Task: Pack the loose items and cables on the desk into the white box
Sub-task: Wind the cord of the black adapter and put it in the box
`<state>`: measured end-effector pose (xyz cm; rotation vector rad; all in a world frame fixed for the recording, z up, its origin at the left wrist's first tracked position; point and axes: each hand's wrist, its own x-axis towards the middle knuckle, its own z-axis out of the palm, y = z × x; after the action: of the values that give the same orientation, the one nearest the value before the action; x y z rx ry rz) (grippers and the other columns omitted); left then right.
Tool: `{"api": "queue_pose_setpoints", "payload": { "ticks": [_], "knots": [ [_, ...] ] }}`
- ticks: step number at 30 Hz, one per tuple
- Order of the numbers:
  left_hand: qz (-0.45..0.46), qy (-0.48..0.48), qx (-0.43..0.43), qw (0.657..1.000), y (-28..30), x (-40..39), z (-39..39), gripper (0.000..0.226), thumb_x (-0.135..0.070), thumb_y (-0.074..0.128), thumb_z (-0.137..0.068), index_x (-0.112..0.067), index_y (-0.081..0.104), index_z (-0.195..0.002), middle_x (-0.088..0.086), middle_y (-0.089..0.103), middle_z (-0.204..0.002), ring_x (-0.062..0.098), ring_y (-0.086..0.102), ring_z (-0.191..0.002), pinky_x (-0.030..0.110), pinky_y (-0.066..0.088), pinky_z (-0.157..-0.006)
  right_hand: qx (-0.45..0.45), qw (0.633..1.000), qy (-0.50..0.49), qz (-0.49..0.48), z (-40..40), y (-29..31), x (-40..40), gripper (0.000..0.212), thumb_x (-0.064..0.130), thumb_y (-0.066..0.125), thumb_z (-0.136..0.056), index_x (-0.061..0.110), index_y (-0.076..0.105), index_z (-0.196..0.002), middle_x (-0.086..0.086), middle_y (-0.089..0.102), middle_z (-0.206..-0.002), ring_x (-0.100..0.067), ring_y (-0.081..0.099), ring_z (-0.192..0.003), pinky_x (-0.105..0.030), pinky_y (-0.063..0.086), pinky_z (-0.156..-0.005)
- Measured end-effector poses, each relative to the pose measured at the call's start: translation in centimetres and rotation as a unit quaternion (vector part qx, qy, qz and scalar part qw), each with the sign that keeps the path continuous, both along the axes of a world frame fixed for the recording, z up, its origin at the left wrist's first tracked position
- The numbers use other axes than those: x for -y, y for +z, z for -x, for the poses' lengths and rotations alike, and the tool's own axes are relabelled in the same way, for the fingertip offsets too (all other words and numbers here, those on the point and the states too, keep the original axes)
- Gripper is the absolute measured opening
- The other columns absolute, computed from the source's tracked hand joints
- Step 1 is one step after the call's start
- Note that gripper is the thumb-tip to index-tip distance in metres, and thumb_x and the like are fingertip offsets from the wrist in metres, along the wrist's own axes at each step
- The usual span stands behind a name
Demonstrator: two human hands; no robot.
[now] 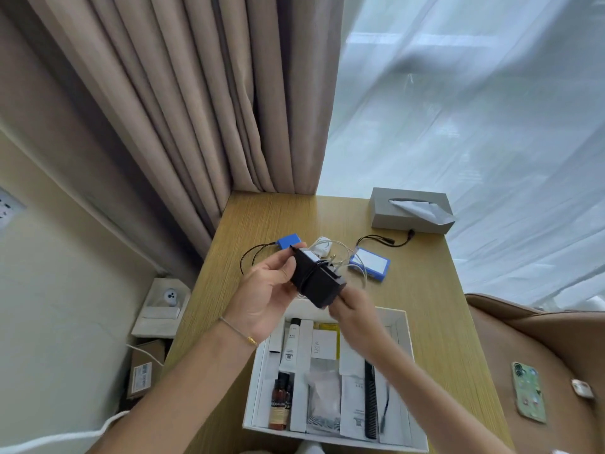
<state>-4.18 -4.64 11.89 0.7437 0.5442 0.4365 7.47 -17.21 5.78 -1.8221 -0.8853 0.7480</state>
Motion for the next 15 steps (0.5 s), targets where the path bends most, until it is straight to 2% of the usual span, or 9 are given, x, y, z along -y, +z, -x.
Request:
{"api": "queue_pose_setpoints", "payload": {
  "ticks": [2,4,5,7,9,10,13,15],
  "knots": [
    [0.045,0.018,-0.004,0.999,-0.3,0.4,-0.5,0.025,-0.006,0.054,-0.088,-0.004,0.069,-0.108,0.017,0.069,-0.107,0.028,0.064,-0.093,0.038,0.053,-0.076,-0.014,0.999,-0.015,0.028,2.3,-0.4,-0.4,0.039,0.01,0.047,-0.1,0.028,0.063,-0.069,0.018,0.054,-0.056,0.0,0.044,-0.057,-0.029,0.035,-0.06],
    [0.076,0.068,-0.013,0.995,-0.8,0.7,-1.1,0.023,0.001,0.049,-0.094,-0.004,0.069,-0.105,0.016,0.069,-0.107,0.026,0.064,-0.098,0.035,0.052,-0.089,0.003,0.997,0.032,0.069,4.5,0.1,-0.6,0.035,0.021,0.044,-0.104,0.025,0.065,-0.077,0.015,0.055,-0.063,-0.004,0.049,-0.063,-0.034,0.042,-0.064],
    [0.058,0.094,-0.024,0.994,-1.0,0.8,-1.3,0.024,0.004,0.048,-0.095,-0.003,0.068,-0.106,0.015,0.069,-0.107,0.025,0.064,-0.101,0.035,0.051,-0.094,0.014,0.991,0.089,0.096,5.6,0.7,-0.5,0.035,0.027,0.041,-0.106,0.026,0.064,-0.079,0.013,0.058,-0.071,-0.007,0.053,-0.068,-0.037,0.047,-0.069],
    [-0.099,0.125,-0.092,0.983,-1.2,1.1,-1.5,0.027,0.009,0.052,-0.094,-0.004,0.068,-0.11,0.008,0.073,-0.106,0.017,0.067,-0.101,0.032,0.053,-0.095,0.034,0.97,0.196,0.137,6.8,2.2,0.1,0.036,0.037,0.036,-0.107,0.031,0.062,-0.081,0.006,0.064,-0.084,-0.01,0.059,-0.078,-0.033,0.05,-0.075],
    [-0.269,0.11,-0.146,0.945,-1.3,1.3,-1.2,0.033,0.014,0.054,-0.091,-0.008,0.069,-0.11,0.0,0.075,-0.103,0.009,0.07,-0.098,0.024,0.055,-0.091,0.064,0.963,0.228,0.126,5.9,4.1,0.9,0.038,0.041,0.036,-0.106,0.031,0.058,-0.076,0.008,0.06,-0.077,-0.001,0.055,-0.071,-0.022,0.044,-0.065],
    [-0.312,0.086,-0.154,0.933,-1.2,1.2,-0.8,0.035,0.015,0.054,-0.09,-0.01,0.069,-0.109,-0.001,0.075,-0.105,0.009,0.07,-0.1,0.022,0.054,-0.091,0.082,0.965,0.221,0.112,4.8,5.2,1.2,0.038,0.041,0.039,-0.106,0.03,0.056,-0.073,0.009,0.056,-0.07,0.001,0.053,-0.065,-0.018,0.039,-0.059],
    [-0.362,-0.004,-0.144,0.921,-1.1,0.4,0.7,0.035,0.016,0.055,-0.09,-0.008,0.069,-0.112,0.004,0.073,-0.111,0.017,0.068,-0.109,0.026,0.052,-0.095,0.159,0.972,0.162,0.063,-0.2,7.4,2.4,0.029,0.03,0.052,-0.101,0.023,0.058,-0.074,0.009,0.052,-0.061,-0.003,0.047,-0.058,-0.024,0.038,-0.055],
    [-0.354,-0.068,-0.106,0.927,-0.8,0.0,1.6,0.031,0.013,0.057,-0.091,-0.002,0.067,-0.115,0.008,0.073,-0.113,0.02,0.067,-0.11,0.027,0.053,-0.094,0.165,0.978,0.123,0.015,-3.1,7.8,3.1,0.024,0.028,0.055,-0.097,0.025,0.06,-0.074,0.014,0.054,-0.06,-0.003,0.046,-0.058,-0.022,0.037,-0.057]
  ]
}}
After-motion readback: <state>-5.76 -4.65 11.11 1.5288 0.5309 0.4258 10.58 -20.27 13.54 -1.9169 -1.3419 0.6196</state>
